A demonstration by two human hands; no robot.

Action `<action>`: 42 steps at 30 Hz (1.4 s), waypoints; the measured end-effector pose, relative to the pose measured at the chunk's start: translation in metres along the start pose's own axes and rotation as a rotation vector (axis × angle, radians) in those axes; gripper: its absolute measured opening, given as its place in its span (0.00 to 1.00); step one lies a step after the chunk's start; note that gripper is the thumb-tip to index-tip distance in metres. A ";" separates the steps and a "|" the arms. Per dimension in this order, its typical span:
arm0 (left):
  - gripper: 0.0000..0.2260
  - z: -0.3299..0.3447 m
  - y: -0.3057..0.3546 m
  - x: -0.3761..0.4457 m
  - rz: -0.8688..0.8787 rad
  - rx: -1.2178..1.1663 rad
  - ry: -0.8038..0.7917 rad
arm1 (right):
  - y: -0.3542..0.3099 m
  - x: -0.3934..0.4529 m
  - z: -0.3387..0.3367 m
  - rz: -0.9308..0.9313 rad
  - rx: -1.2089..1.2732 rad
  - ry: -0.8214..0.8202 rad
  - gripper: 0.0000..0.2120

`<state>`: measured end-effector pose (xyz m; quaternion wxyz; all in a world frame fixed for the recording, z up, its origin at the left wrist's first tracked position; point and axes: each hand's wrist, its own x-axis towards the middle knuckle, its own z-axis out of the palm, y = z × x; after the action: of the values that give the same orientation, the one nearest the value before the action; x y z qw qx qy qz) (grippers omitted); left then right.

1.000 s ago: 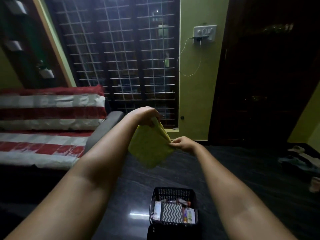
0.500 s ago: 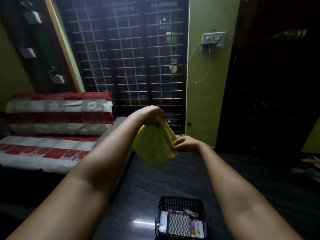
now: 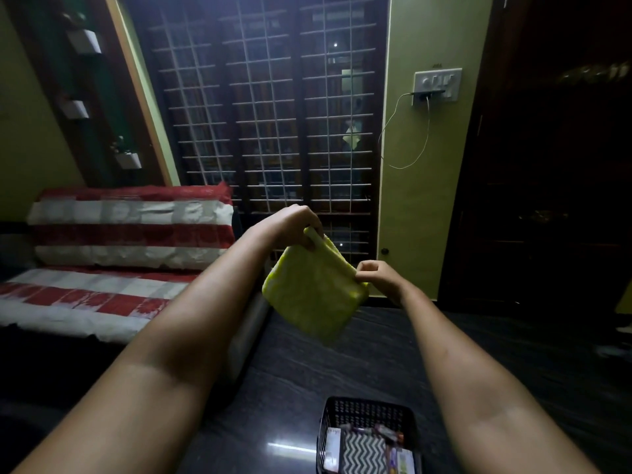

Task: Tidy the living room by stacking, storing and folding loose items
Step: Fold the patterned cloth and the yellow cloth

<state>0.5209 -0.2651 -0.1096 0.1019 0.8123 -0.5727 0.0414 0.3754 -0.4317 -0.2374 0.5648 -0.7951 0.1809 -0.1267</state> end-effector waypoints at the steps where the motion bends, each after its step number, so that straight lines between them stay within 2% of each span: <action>1: 0.16 0.001 -0.004 -0.002 -0.024 0.005 -0.013 | -0.001 0.000 0.001 0.011 -0.015 -0.011 0.09; 4: 0.17 0.005 -0.015 -0.007 -0.108 -0.009 -0.045 | -0.004 0.002 0.004 0.010 -0.099 -0.037 0.08; 7: 0.18 0.016 -0.024 -0.009 -0.253 -0.062 0.022 | -0.006 0.007 0.006 -0.009 -0.229 -0.003 0.11; 9: 0.14 0.026 -0.032 -0.009 -0.331 -0.094 0.107 | -0.006 0.010 0.008 -0.017 -0.310 0.018 0.13; 12: 0.07 0.034 -0.034 -0.012 -0.421 -0.112 0.154 | -0.008 0.013 0.009 -0.039 -0.444 0.032 0.12; 15: 0.07 0.037 -0.030 -0.012 -0.546 -0.166 0.169 | -0.012 0.014 0.010 -0.050 -0.576 0.031 0.11; 18: 0.07 0.040 -0.030 -0.011 -0.644 -0.190 0.191 | -0.017 0.012 0.010 -0.096 -0.603 0.071 0.11; 20: 0.09 0.044 -0.029 -0.011 -0.666 -0.164 0.162 | -0.019 0.010 0.009 -0.132 -0.643 0.074 0.11; 24: 0.10 0.055 -0.022 -0.014 -0.626 -0.109 -0.018 | -0.019 0.005 0.005 -0.171 -0.707 0.075 0.10; 27: 0.09 0.067 -0.020 -0.013 -0.606 -0.126 -0.039 | -0.015 0.003 0.003 -0.234 -0.760 0.048 0.08; 31: 0.11 0.069 -0.016 -0.011 -0.595 -0.158 0.038 | -0.005 -0.003 0.004 -0.207 -0.795 -0.013 0.17; 33: 0.11 0.066 -0.012 -0.008 -0.550 -0.165 0.035 | -0.001 -0.005 0.003 -0.161 -0.783 -0.031 0.27; 38: 0.03 0.057 0.002 0.004 -0.487 -0.142 0.054 | -0.004 -0.015 -0.001 -0.082 -0.504 -0.107 0.56; 40: 0.05 0.058 0.006 0.007 -0.464 -0.111 0.070 | -0.005 -0.017 0.000 -0.009 -0.414 -0.153 0.60; 42: 0.06 0.059 0.008 0.008 -0.442 -0.087 0.085 | -0.005 -0.019 0.002 0.038 -0.307 -0.197 0.60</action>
<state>0.5133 -0.2880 -0.1652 0.1673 0.9105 -0.3773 0.0274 0.3601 -0.4205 -0.2335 0.4540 -0.8770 0.1570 -0.0083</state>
